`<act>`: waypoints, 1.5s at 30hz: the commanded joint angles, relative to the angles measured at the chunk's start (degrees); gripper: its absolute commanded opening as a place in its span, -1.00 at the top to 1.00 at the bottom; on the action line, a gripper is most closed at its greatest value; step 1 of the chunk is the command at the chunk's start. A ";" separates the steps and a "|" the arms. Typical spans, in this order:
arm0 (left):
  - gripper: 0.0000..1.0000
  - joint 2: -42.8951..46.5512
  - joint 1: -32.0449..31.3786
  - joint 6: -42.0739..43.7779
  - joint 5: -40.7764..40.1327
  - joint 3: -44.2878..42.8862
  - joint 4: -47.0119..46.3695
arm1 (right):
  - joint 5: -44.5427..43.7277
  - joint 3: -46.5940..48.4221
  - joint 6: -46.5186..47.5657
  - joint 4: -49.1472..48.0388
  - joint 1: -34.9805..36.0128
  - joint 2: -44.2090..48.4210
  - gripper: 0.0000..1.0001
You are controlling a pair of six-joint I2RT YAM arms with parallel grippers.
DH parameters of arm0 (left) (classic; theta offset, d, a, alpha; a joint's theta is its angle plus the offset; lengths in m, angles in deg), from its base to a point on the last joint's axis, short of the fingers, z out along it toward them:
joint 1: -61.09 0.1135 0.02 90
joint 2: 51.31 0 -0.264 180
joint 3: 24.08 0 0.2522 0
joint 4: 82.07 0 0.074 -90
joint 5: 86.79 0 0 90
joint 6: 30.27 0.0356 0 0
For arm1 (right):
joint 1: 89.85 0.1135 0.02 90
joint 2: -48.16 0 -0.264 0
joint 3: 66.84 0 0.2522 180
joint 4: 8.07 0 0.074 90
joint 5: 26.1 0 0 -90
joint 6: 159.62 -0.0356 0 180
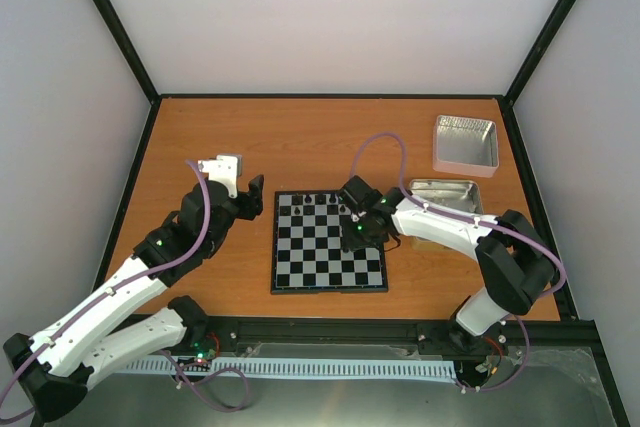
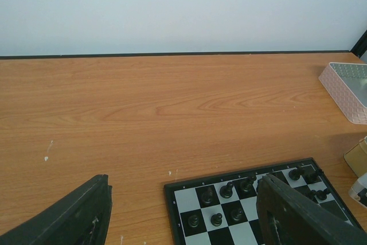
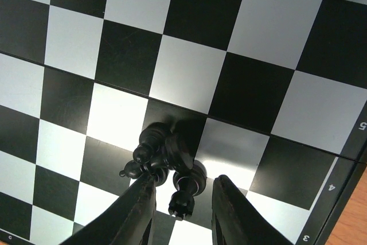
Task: Set up the chess pieces on the board
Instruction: Pick up the chess piece from the chessboard, then place the chess piece on the chessboard.
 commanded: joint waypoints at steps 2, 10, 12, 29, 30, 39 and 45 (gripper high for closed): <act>-0.40 0.08 0.23 0.98 -0.21 -0.28 -1.53 | -0.23 -0.53 0.12 -0.40 0.82 0.26 0.43; -0.40 -0.04 0.23 1.04 -0.19 -0.41 -1.65 | -1.53 -0.69 -0.09 0.01 1.49 -0.53 0.63; -0.40 -0.18 0.23 1.05 -0.12 -0.44 -1.62 | -1.72 -0.60 -0.06 0.03 1.54 -0.73 0.64; -0.40 0.01 0.23 1.12 -0.35 -0.48 -1.62 | -6.72 3.06 -0.05 3.04 1.63 1.33 0.92; -0.41 0.08 0.23 1.11 -0.40 -0.46 -1.58 | -7.41 3.74 -0.03 3.24 1.62 1.58 0.92; -0.40 2.81 0.23 0.91 -2.04 -1.19 -0.35 | -8.23 13.36 1.75 1.14 1.62 -2.33 0.89; -0.41 6.33 0.24 1.25 -4.33 -1.02 0.71 | -8.12 23.79 3.25 1.63 1.64 -9.23 0.89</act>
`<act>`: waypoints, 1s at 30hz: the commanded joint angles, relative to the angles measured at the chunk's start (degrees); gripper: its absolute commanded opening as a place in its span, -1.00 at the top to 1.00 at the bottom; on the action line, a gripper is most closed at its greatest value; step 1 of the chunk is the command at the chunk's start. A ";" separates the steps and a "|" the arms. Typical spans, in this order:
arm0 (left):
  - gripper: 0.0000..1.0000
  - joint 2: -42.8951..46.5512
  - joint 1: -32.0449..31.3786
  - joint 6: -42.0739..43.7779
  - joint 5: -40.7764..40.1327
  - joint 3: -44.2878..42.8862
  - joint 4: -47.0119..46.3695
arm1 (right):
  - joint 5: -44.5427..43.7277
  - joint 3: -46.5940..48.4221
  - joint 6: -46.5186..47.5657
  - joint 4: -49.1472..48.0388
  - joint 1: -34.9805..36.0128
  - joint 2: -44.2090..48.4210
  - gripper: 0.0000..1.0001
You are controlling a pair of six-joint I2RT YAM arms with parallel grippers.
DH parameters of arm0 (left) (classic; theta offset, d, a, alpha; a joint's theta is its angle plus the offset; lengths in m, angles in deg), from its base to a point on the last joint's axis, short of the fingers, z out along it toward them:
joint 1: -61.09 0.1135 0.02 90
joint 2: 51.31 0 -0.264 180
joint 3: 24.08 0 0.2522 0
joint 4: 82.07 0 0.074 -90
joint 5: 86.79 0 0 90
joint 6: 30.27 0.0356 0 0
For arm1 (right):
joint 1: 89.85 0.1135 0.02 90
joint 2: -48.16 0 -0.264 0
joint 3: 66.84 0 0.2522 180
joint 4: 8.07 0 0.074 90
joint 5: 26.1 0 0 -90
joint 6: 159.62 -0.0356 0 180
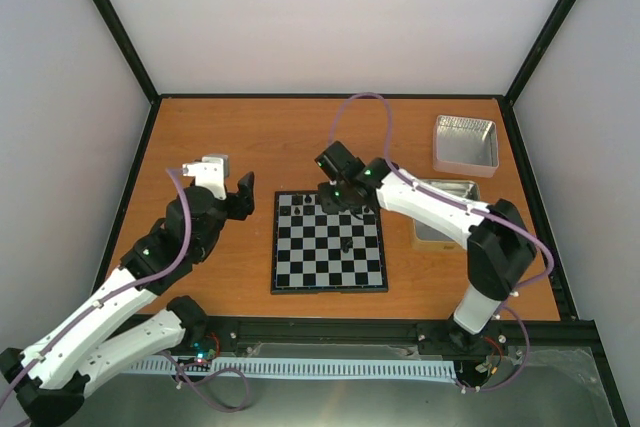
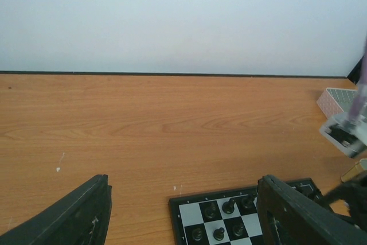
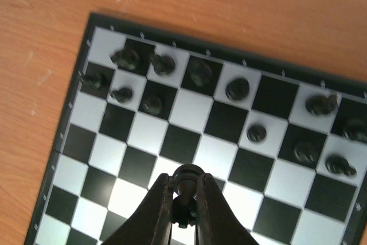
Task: Set up the chess pieces on the board
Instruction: Place the chess piece on the chessboard.
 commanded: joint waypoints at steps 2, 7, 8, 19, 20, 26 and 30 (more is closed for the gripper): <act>-0.41 3.29 0.23 1.07 -2.87 -0.29 0.32 | -2.67 8.09 2.01 0.53 0.44 -5.68 0.88; -0.41 3.89 0.23 1.12 -2.99 0.00 0.13 | -5.05 11.87 1.03 3.66 0.44 -10.00 0.89; -0.41 3.86 0.23 1.26 -3.05 -0.08 0.13 | -5.16 12.22 0.58 4.06 0.44 -10.51 0.89; -0.41 3.76 0.24 1.21 -2.68 0.07 0.22 | -4.60 14.08 -1.28 5.57 0.30 -12.80 0.89; -0.41 3.71 0.23 1.18 -2.66 0.08 0.25 | -4.67 14.26 -1.38 5.83 0.34 -12.97 0.89; -0.41 3.32 0.23 1.29 -2.74 0.00 0.05 | -1.67 14.71 -1.42 4.92 0.44 -13.55 0.89; -0.41 3.85 0.23 0.37 -4.58 -0.21 0.56 | -0.70 17.19 -1.02 4.72 1.51 -15.13 0.89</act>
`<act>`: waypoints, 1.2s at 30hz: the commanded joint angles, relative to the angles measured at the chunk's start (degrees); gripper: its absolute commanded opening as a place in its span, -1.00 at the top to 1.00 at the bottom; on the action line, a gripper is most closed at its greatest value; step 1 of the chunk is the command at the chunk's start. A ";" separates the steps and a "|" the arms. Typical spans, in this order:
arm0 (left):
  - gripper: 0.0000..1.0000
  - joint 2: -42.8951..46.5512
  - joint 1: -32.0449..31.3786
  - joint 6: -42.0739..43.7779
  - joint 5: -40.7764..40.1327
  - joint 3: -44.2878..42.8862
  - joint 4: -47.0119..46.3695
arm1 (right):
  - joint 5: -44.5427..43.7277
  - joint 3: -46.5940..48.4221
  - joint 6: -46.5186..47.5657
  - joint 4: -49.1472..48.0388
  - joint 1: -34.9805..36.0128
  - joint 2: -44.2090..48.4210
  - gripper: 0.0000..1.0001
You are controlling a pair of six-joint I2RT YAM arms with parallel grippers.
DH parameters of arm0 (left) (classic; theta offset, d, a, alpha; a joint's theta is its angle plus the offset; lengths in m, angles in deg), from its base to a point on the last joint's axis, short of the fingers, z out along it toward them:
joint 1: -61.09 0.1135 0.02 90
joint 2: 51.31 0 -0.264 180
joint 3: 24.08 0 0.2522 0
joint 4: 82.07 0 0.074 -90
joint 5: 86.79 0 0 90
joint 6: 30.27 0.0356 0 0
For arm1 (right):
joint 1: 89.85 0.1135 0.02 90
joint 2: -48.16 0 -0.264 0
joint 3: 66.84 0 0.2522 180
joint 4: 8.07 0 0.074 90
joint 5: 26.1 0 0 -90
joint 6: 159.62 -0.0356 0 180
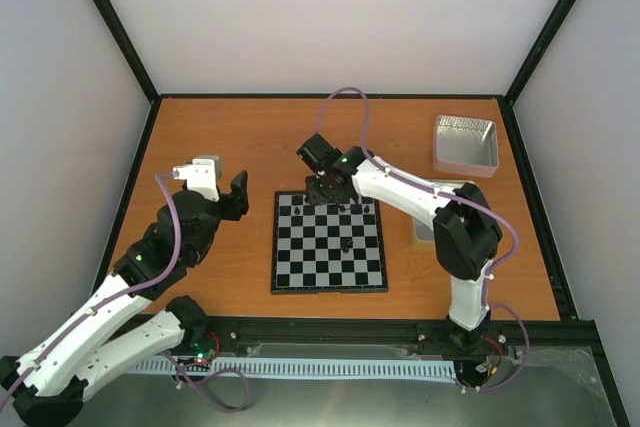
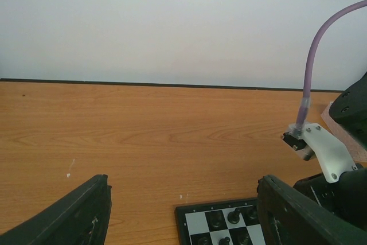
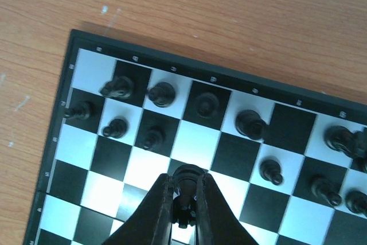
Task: Set up the chess pieces on the board
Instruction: Place the chess piece on the chessboard.
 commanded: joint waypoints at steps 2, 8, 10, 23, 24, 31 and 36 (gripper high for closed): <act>-0.41 1.29 0.23 -0.54 -4.22 -0.34 0.59 | 1.77 5.96 0.05 0.01 2.06 -3.43 0.89; -0.41 4.89 0.24 -1.91 -8.63 0.55 0.74 | 2.89 15.64 1.24 0.79 3.97 -9.23 0.88; -0.43 5.99 0.23 -1.98 -8.86 1.00 0.39 | 2.85 19.04 1.57 1.35 4.48 -12.15 0.89; -0.46 5.70 0.21 -1.68 -8.65 1.03 -0.08 | 2.24 30.60 3.31 5.06 5.42 -23.12 0.88; -0.46 5.63 0.23 -1.67 -8.58 1.04 -0.09 | 1.93 30.93 3.36 5.25 5.42 -23.64 0.88; -0.46 5.44 0.23 -1.76 -8.41 1.13 0.11 | 1.17 32.53 3.20 5.96 5.41 -26.72 0.87; -0.46 5.66 0.23 -1.67 -8.19 1.22 -0.15 | -0.12 32.54 2.52 5.73 5.36 -27.61 0.87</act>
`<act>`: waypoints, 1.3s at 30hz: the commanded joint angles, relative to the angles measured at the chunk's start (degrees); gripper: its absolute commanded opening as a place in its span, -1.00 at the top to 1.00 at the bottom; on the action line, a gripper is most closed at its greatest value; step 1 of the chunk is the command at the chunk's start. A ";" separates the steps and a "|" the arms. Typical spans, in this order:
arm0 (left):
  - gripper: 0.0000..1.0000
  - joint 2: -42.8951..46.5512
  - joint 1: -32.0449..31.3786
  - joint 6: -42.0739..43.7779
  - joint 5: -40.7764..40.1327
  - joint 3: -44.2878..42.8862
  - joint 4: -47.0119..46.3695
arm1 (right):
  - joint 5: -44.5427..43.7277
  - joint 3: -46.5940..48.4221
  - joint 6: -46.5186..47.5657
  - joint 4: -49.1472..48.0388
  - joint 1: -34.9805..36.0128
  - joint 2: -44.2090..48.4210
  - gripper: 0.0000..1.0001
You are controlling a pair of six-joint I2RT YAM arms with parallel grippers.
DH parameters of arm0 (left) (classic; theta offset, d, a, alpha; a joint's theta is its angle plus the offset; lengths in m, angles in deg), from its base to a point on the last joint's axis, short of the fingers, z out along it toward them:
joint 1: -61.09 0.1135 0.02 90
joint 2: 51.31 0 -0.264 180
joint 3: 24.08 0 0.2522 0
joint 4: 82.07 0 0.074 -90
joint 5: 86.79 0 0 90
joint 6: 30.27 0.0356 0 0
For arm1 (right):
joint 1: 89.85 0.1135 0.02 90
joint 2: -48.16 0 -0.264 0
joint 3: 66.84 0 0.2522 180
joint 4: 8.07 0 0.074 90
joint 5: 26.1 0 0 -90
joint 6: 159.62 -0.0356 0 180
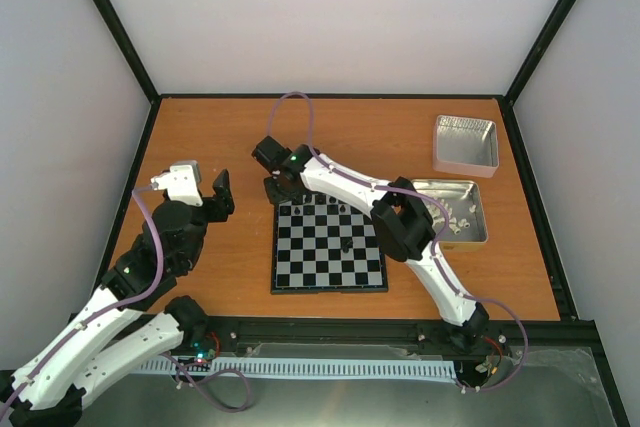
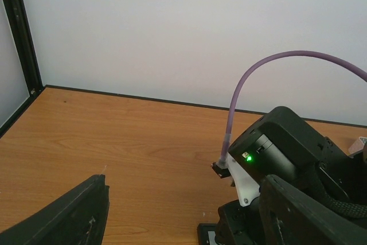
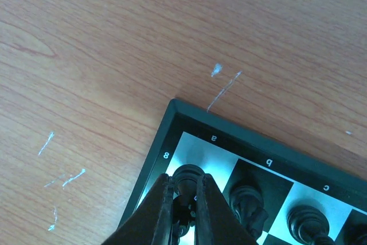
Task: Set up the chess pieces on the board
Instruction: Place the chess piece on the chessboard.
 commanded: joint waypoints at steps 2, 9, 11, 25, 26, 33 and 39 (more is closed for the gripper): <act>-0.46 0.20 0.23 -0.43 -0.39 -0.18 -0.97 | -2.04 1.96 -0.48 0.83 0.40 -1.52 0.85; -0.46 0.42 0.24 -0.19 0.11 -0.13 -1.42 | -2.48 1.96 -0.64 0.77 0.43 -2.05 0.77; -0.46 0.42 0.23 -0.17 0.23 -0.09 -1.39 | -2.89 1.95 -0.67 0.75 0.36 -2.12 0.77; -0.46 0.50 0.23 -0.07 0.34 -0.02 -1.42 | -2.71 2.71 -0.56 1.39 0.35 -2.64 0.70; -0.46 0.46 0.23 0.00 0.38 -0.06 -1.42 | -2.67 2.75 -0.59 1.46 0.35 -2.68 0.69; -0.46 0.48 0.23 0.01 0.37 0.02 -1.39 | -2.42 3.33 -0.16 1.53 0.35 -2.38 0.61; -0.46 0.59 0.23 -0.07 0.34 0.00 -1.41 | -2.56 5.78 0.42 2.42 0.35 -1.11 0.56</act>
